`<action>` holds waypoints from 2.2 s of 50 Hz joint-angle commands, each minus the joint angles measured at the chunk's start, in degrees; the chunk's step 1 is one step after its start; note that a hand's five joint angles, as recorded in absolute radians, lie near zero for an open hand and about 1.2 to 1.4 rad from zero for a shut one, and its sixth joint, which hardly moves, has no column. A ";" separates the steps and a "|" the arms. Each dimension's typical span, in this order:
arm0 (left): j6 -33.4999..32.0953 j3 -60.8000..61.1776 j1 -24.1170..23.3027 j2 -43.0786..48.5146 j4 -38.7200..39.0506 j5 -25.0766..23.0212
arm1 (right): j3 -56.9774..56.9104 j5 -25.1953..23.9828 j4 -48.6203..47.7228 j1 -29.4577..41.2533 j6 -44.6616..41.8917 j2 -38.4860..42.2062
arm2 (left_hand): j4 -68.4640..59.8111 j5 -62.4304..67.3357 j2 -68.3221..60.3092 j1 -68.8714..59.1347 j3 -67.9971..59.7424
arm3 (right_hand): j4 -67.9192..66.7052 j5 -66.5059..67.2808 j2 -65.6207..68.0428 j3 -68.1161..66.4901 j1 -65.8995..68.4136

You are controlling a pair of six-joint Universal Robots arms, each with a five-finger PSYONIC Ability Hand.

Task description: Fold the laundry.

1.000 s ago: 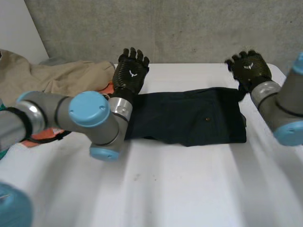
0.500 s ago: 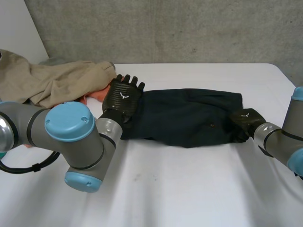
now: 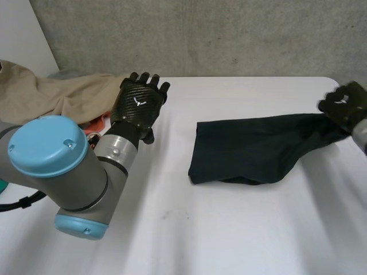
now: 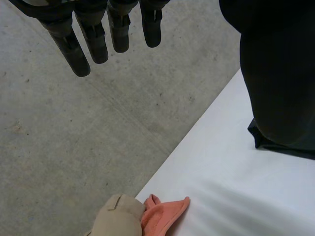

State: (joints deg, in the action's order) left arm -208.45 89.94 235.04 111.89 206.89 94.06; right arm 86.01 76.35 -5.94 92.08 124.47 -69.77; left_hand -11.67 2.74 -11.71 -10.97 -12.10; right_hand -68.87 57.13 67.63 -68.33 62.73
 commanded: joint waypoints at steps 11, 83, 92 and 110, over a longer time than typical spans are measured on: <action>2.08 0.77 0.07 -0.71 0.09 0.07 | -2.07 -26.95 -9.35 22.88 -17.06 12.90 | 1.67 -2.74 1.71 0.97 2.10 | -11.13 12.87 12.37 -11.67 17.27; 8.84 -37.92 -7.58 17.06 -36.12 -6.69 | -7.10 2.49 5.51 10.85 53.06 6.23 | 1.67 -2.74 1.71 0.97 2.10 | 58.87 -57.13 -57.63 58.33 -52.73; 10.96 -20.78 -6.78 5.98 -29.26 -13.46 | 11.80 -5.24 4.28 8.47 56.23 3.67 | 1.67 -2.74 1.71 0.97 2.10 | 58.87 -57.13 -57.63 58.33 -52.73; 13.33 -14.18 -6.17 1.23 -28.91 -20.76 | 11.47 -5.87 -6.27 11.63 56.15 10.88 | 1.45 -2.53 1.50 0.75 1.88 | 46.10 -44.36 -44.86 45.56 -39.96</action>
State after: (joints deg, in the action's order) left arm -195.16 75.40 228.68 113.29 178.01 73.06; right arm 100.23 69.28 -10.73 101.67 181.17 -61.68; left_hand -11.67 2.72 -11.71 -10.97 -12.10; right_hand -12.53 2.94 11.81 -12.41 12.41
